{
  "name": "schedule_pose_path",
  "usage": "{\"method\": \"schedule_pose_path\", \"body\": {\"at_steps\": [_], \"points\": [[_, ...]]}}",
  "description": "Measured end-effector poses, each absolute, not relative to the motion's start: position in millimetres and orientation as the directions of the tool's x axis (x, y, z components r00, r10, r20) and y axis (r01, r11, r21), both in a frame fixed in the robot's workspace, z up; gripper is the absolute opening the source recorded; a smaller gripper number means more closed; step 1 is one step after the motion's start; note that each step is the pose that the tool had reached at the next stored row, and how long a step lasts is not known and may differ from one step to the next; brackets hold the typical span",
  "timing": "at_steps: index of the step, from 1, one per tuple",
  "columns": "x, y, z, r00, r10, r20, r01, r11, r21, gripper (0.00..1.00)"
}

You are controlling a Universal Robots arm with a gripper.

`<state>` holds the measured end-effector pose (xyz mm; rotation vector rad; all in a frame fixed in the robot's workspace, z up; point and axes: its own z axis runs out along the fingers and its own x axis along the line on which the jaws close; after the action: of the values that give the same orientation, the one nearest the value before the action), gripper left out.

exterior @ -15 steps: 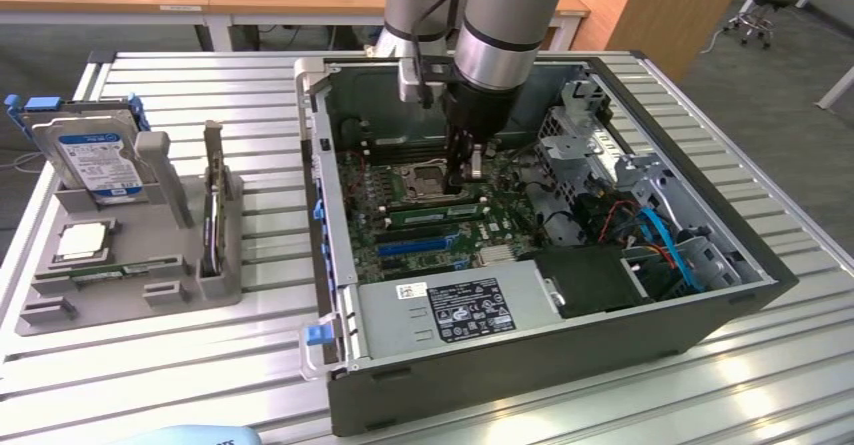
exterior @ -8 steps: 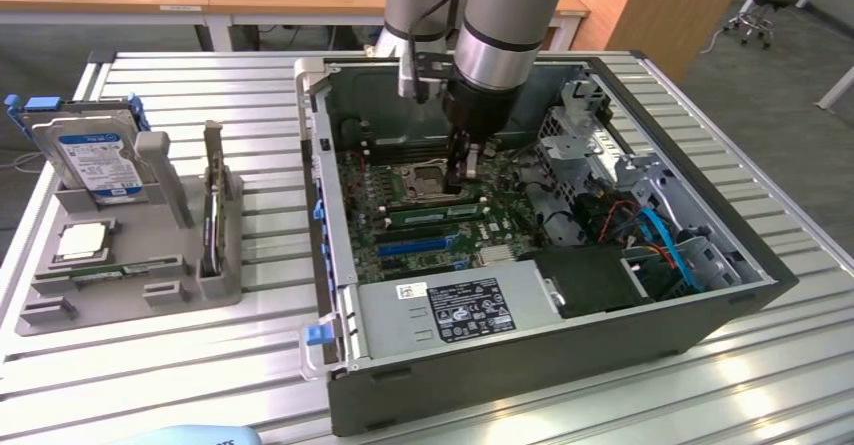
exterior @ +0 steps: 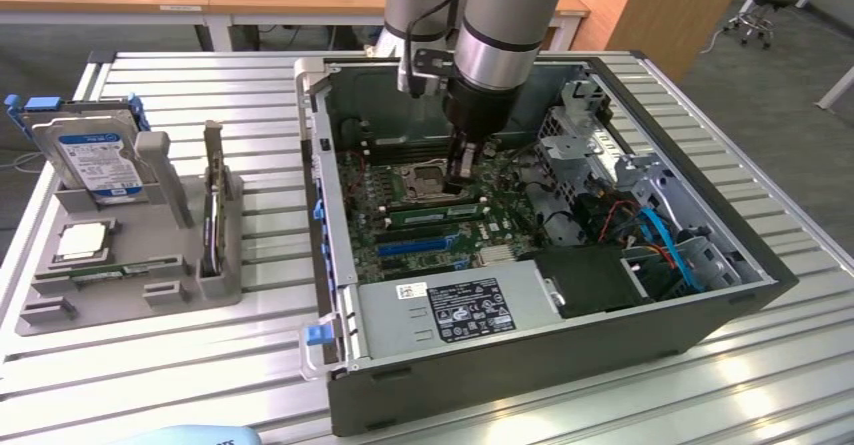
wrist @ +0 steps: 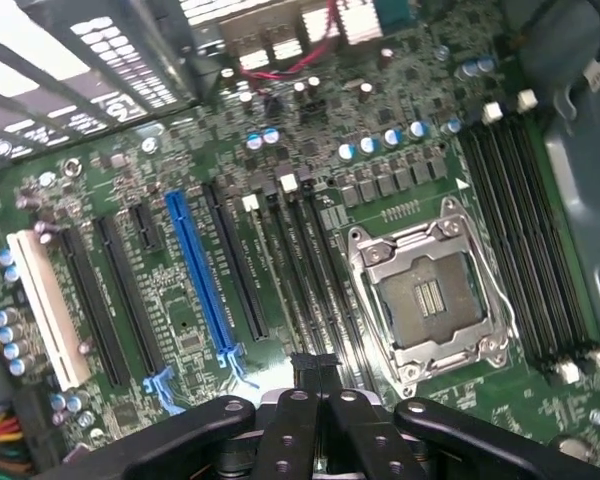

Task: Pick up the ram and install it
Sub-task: 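Press down the ram until it locks into place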

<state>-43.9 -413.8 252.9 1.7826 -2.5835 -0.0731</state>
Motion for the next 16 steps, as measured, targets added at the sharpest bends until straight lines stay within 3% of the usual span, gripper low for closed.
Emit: {"method": "schedule_pose_path", "body": {"at_steps": [16], "points": [[-43.9, -413.8, 252.9, -0.552, -0.833, -0.023, -0.833, 0.551, 0.039, 0.10]]}}
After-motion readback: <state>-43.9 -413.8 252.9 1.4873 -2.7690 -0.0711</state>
